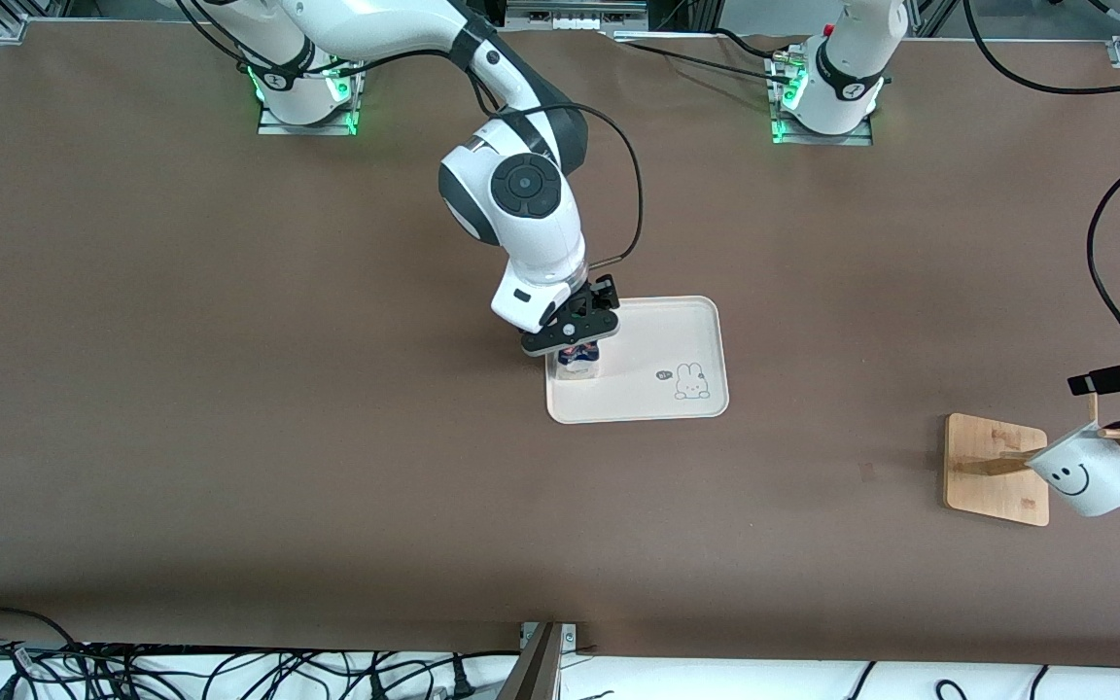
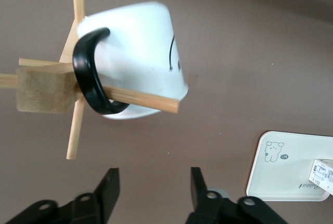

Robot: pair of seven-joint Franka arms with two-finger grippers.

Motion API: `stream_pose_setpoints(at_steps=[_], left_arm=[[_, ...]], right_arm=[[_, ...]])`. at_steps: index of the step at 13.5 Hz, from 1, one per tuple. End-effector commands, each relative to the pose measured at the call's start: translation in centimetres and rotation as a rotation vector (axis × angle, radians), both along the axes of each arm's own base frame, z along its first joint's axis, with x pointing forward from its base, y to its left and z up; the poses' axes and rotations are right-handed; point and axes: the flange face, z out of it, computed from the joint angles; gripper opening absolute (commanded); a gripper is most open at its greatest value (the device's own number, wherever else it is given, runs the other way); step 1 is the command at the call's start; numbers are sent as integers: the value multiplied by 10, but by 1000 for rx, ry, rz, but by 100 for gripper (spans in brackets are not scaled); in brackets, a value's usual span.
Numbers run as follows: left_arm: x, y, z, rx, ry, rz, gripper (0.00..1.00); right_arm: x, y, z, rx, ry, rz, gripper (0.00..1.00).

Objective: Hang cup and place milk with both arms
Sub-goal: 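Release the mug with the left gripper while the right gripper lifts the carton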

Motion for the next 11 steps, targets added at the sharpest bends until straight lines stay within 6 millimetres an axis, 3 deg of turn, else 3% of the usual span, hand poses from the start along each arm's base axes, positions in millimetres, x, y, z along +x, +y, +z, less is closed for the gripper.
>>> stream_pose_setpoints(at_steps=[1, 3, 7, 9, 11], left_arm=[[-6, -29, 27, -8, -6, -85, 100], [-17, -65, 52, 45, 14, -184, 100], [-34, -143, 76, 165, 41, -313, 100], [-42, -184, 82, 271, 39, -380, 100], [-45, -190, 84, 280, 37, -388, 100]], right_arm=[[2, 5, 9, -3, -22, -12, 54], [2, 4, 14, -2, -21, -13, 42], [3, -8, 31, -30, 12, -18, 41], [7, -20, 66, -23, 10, -30, 41], [20, -40, 75, -35, 32, -58, 41]])
